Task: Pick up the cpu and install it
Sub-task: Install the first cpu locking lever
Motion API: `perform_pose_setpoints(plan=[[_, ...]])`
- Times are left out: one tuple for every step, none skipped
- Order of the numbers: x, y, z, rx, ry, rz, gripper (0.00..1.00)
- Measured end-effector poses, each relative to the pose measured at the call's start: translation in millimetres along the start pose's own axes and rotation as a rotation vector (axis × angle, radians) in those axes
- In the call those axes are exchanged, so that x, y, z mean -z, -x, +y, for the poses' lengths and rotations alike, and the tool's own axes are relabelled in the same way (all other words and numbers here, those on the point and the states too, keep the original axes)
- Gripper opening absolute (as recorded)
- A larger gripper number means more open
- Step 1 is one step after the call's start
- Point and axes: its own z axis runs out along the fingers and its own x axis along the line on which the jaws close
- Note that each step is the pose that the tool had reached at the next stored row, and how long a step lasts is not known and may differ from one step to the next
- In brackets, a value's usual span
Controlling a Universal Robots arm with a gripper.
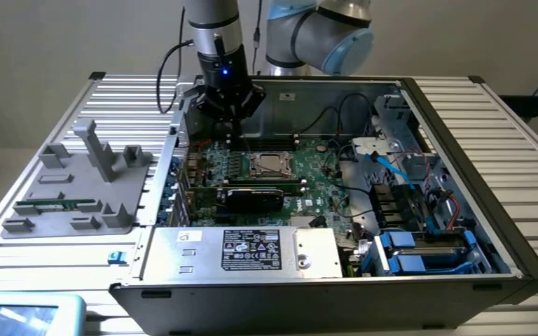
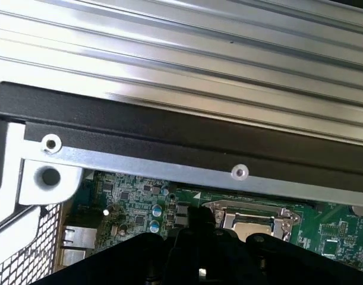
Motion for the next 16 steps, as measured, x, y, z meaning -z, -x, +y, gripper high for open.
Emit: perform_pose_setpoints(plan=[[-0.3,2.2,-0.6,0.0,0.0,0.0,0.09],[-0.5,4.3,-1.2,0.0,0.0001,0.0001,0.09],[-0.8,7.0,-1.9,0.0,0.0004,0.0,0.09],[-1.2,9.7,-2.6,0.0,0.0007,0.0,0.09],[-1.5,12.5,-3.3,0.0,0.0015,-0.0002,0.09],[-1.9,15.5,-3.9,0.0,0.0026,-0.0005,0.09],[-2.3,19.0,-4.5,0.0,0.004,-0.0007,0.09],[-2.7,22.4,-5.1,0.0,0.0054,-0.0009,0.09],[-3.2,26.1,-5.8,0.0,0.007,-0.0011,0.09],[-3.6,29.9,-6.4,0.0,0.0086,-0.0013,0.09],[-3.9,32.3,-6.8,0.001,0.0101,-0.0014,0.09],[-3.9,32.8,-6.9,0.001,0.0104,-0.0015,0.09],[-4.0,32.8,-6.9,0.001,0.0105,-0.0016,0.09],[-3.9,32.8,-6.9,0.001,0.0104,-0.0015,0.09],[-3.9,32.8,-7.1,0.001,0.0119,-0.0027,0.09],[-4.0,32.8,-7.3,0.001,0.0162,-0.0067,0.09]])
